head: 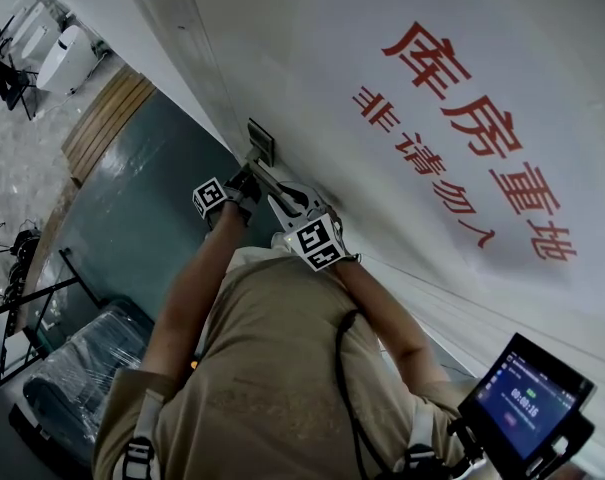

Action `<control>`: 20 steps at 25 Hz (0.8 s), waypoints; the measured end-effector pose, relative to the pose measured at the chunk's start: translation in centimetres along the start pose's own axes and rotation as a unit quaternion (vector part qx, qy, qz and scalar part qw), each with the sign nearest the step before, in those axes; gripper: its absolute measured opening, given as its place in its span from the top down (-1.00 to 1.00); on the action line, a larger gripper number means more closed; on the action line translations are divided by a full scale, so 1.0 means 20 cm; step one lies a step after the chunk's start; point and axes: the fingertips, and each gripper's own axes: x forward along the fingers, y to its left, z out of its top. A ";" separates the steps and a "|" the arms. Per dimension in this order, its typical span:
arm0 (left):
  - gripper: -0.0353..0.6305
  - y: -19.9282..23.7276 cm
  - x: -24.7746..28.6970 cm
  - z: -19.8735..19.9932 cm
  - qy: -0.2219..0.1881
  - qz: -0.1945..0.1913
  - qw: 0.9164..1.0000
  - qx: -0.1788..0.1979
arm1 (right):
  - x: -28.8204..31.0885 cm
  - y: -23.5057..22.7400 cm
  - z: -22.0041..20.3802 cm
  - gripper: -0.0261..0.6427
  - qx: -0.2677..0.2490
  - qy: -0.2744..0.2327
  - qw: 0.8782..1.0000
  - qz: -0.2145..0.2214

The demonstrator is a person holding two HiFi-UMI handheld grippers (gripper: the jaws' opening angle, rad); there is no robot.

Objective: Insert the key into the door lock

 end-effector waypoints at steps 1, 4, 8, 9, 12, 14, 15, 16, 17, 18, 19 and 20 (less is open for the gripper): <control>0.80 0.00 0.00 0.00 0.001 -0.001 1.000 0.000 | 0.00 0.00 0.00 0.66 0.000 0.001 1.000 0.000; 0.79 0.01 0.00 0.00 0.004 0.001 1.000 -0.002 | 0.00 0.00 0.00 0.66 0.000 0.003 1.000 0.000; 0.79 -0.02 0.00 -0.01 0.011 0.005 1.000 0.009 | 0.00 -0.01 -0.01 0.66 0.000 0.007 1.000 0.000; 0.79 -0.02 0.00 -0.01 0.013 0.010 1.000 0.018 | 0.01 -0.01 -0.01 0.66 0.000 0.007 1.000 0.001; 0.79 -0.02 0.01 -0.01 0.023 0.029 0.998 0.044 | 0.02 0.00 0.00 0.66 -0.004 0.008 1.000 0.005; 0.79 -0.02 0.01 -0.01 0.026 0.037 0.997 0.055 | 0.03 0.01 0.02 0.66 -0.006 0.008 1.000 0.008; 0.79 -0.02 0.01 -0.01 0.027 0.039 0.997 0.058 | 0.04 0.01 0.02 0.66 -0.007 0.007 1.000 0.009; 0.79 -0.02 0.01 -0.01 0.027 0.041 0.997 0.062 | 0.04 0.02 0.03 0.66 -0.008 0.006 1.000 0.009; 0.79 -0.02 0.01 -0.01 0.030 0.041 0.997 0.066 | 0.05 0.02 0.03 0.66 -0.008 0.006 1.000 0.010; 0.79 -0.02 0.01 -0.02 0.034 0.040 0.996 0.071 | 0.05 0.02 0.03 0.66 -0.009 0.006 1.000 0.009; 0.79 -0.02 0.01 -0.02 0.040 0.039 0.995 0.077 | 0.05 0.01 0.03 0.66 -0.009 0.007 1.000 0.008; 0.79 -0.02 0.02 -0.02 0.046 0.039 0.995 0.083 | 0.05 0.01 0.03 0.66 -0.010 0.007 1.000 0.006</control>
